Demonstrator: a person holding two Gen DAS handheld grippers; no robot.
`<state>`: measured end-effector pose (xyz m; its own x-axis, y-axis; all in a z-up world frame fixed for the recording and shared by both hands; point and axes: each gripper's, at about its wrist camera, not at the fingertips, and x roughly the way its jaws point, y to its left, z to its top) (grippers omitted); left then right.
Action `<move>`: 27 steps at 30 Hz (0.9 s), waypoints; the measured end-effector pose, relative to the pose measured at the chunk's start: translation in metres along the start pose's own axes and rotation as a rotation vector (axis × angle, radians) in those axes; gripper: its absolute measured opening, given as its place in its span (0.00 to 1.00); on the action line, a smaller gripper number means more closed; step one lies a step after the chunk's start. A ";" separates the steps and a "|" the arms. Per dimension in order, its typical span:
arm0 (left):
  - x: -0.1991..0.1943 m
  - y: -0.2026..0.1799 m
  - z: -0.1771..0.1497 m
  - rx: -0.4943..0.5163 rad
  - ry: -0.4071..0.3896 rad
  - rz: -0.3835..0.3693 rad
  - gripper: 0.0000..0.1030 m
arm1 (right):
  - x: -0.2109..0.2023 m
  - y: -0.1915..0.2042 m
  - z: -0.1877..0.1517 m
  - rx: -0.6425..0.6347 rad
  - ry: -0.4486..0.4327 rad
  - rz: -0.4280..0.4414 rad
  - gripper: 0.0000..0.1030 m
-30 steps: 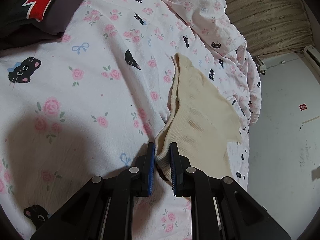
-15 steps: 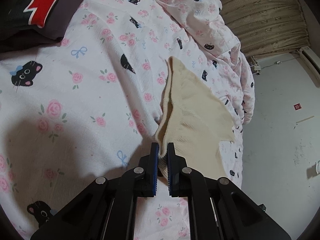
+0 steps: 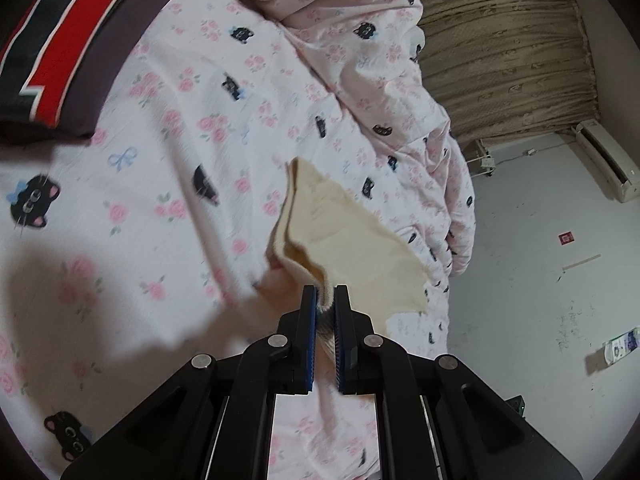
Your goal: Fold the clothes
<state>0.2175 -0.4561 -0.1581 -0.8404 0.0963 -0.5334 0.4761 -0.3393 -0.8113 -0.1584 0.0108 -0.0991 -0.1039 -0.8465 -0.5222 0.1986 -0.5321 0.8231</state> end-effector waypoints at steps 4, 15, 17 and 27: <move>0.007 -0.012 0.013 -0.004 -0.024 -0.009 0.06 | 0.012 0.015 0.030 -0.012 -0.002 0.020 0.05; 0.044 -0.018 0.051 -0.049 -0.042 0.052 0.06 | 0.065 0.026 0.105 0.004 -0.010 0.021 0.05; 0.052 -0.017 0.056 -0.057 -0.041 0.063 0.06 | 0.075 0.023 0.112 0.011 -0.008 0.017 0.05; 0.076 -0.010 0.073 -0.070 -0.042 0.090 0.06 | 0.120 0.008 0.136 0.053 0.001 -0.003 0.05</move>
<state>0.1299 -0.5136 -0.1735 -0.8030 0.0286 -0.5953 0.5656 -0.2787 -0.7762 -0.3021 -0.0974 -0.1248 -0.1037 -0.8448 -0.5249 0.1466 -0.5350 0.8320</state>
